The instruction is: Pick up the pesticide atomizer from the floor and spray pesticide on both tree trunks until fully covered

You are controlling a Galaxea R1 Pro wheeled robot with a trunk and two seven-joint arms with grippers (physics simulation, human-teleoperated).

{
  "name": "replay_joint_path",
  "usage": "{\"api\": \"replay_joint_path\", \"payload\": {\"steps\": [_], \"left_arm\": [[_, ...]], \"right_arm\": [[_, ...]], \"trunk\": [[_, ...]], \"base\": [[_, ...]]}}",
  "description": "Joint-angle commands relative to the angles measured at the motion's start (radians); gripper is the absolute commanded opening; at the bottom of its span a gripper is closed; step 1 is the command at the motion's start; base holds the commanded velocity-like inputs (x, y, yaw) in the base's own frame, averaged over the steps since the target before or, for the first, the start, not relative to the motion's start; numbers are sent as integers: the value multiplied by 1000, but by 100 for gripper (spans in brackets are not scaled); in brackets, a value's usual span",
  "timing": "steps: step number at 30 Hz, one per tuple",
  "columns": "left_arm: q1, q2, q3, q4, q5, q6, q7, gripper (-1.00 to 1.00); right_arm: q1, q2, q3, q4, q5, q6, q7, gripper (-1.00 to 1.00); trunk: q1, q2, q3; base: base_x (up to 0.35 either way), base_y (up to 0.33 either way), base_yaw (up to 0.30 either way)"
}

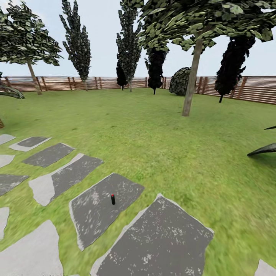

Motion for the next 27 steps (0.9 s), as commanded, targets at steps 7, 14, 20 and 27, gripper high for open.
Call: {"api": "replay_joint_path", "payload": {"steps": [7, 14, 20, 27], "left_arm": [[0, 0, -1, 0, 0, 0, 0, 100], [0, 0, -1, 0, 0, 0, 0, 100], [0, 0, -1, 0, 0, 0, 0, 100], [0, 0, 0, 0, 1, 0, 0, 100]], "right_arm": [[0, -1, 0, 0, 0, 0, 0, 100], [0, 0, 0, 0, 0, 0, 0, 100], [0, 0, 0, 0, 0, 0, 0, 100], [0, 0, 0, 0, 0, 0, 0, 100]], "trunk": [[0, 0, 0], [0, 0, 0], [0, 0, 0], [0, 0, 0]], "base": [[164, -233, 275], [150, -232, 275], [144, -210, 275], [122, -101, 275]]}}
